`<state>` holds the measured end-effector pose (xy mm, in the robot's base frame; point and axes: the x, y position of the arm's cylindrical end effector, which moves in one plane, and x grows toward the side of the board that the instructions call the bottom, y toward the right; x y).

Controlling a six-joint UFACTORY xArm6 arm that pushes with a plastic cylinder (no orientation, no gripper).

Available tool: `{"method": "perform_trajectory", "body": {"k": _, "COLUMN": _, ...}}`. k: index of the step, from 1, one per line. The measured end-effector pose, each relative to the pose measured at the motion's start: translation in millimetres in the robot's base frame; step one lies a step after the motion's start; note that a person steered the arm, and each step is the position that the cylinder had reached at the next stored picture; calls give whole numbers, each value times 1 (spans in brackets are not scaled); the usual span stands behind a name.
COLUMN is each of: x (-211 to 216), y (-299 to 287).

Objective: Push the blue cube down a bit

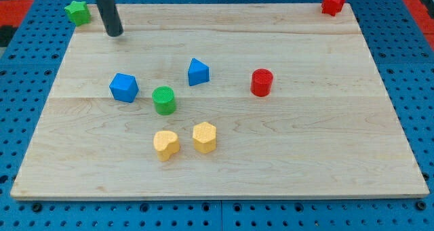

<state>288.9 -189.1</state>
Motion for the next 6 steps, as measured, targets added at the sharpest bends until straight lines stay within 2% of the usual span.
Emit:
{"method": "perform_trajectory", "body": {"k": 4, "x": 117, "y": 15}}
{"method": "perform_trajectory", "body": {"k": 6, "x": 130, "y": 51}}
